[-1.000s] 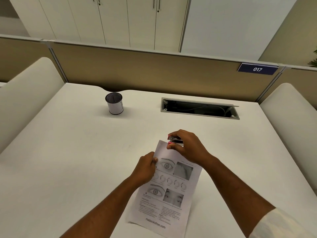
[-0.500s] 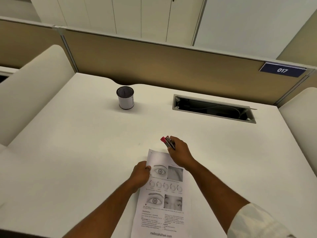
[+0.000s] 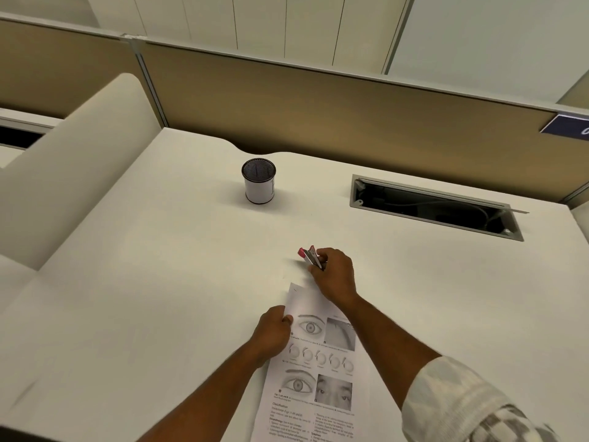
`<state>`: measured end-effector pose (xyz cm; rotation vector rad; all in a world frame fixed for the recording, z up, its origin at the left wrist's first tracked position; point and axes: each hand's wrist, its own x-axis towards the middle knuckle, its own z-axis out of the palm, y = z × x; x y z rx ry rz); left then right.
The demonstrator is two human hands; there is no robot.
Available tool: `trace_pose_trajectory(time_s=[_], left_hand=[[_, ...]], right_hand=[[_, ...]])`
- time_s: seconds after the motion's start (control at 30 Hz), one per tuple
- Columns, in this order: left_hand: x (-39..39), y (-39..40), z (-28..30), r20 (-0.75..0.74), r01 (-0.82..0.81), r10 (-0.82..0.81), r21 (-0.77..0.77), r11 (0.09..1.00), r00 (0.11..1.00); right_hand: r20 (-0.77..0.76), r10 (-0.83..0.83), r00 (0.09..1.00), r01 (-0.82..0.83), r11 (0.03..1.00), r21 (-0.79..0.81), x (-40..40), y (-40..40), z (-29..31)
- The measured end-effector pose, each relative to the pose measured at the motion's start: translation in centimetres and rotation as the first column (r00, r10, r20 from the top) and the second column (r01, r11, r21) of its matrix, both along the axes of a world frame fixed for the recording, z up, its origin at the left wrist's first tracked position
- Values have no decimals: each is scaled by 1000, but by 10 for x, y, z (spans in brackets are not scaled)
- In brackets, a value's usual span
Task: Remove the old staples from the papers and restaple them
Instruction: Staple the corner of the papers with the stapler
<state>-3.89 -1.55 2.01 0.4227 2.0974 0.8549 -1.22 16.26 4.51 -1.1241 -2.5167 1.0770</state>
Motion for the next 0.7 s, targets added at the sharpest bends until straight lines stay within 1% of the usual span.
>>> trace_pose_trajectory(time_s=[0.13, 0.37, 0.53, 0.63, 0.7], left_hand=[[-3, 0, -3, 1, -7, 7, 1, 1000, 1000], [-3, -5, -5, 46, -17, 16, 24, 1000, 999], [-6, -8, -4, 64, -12, 9, 35, 999, 998], [-5, -8, -3, 56, -5, 3, 38, 999, 998], [-4, -6, -1, 55, -1, -2, 41, 999, 998]], right_hand=[[-7, -3, 1000, 3, 1000, 26, -34, -22, -1], [-11, 83, 996, -82, 994, 71, -79, -57, -11], [48, 139, 989, -143, 985, 92, -83, -59, -20], [58, 161, 985, -164, 985, 52, -79, -53, -23], [38, 160, 986, -162, 986, 37, -75, -47, -19]])
